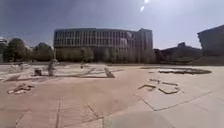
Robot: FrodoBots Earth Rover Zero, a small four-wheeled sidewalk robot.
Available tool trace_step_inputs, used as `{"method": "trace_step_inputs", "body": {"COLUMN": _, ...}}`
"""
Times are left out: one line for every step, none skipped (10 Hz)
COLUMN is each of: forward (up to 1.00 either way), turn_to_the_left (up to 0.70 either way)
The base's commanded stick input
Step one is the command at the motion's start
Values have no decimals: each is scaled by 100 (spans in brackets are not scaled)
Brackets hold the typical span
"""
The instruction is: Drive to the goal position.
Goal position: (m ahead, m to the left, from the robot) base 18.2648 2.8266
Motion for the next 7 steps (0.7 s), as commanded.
{"method": "trace_step_inputs", "body": {"forward": 85, "turn_to_the_left": 0}}
{"method": "trace_step_inputs", "body": {"forward": 85, "turn_to_the_left": 0}}
{"method": "trace_step_inputs", "body": {"forward": 85, "turn_to_the_left": 0}}
{"method": "trace_step_inputs", "body": {"forward": 85, "turn_to_the_left": 0}}
{"method": "trace_step_inputs", "body": {"forward": 85, "turn_to_the_left": 0}}
{"method": "trace_step_inputs", "body": {"forward": 85, "turn_to_the_left": 0}}
{"method": "trace_step_inputs", "body": {"forward": 85, "turn_to_the_left": -1}}
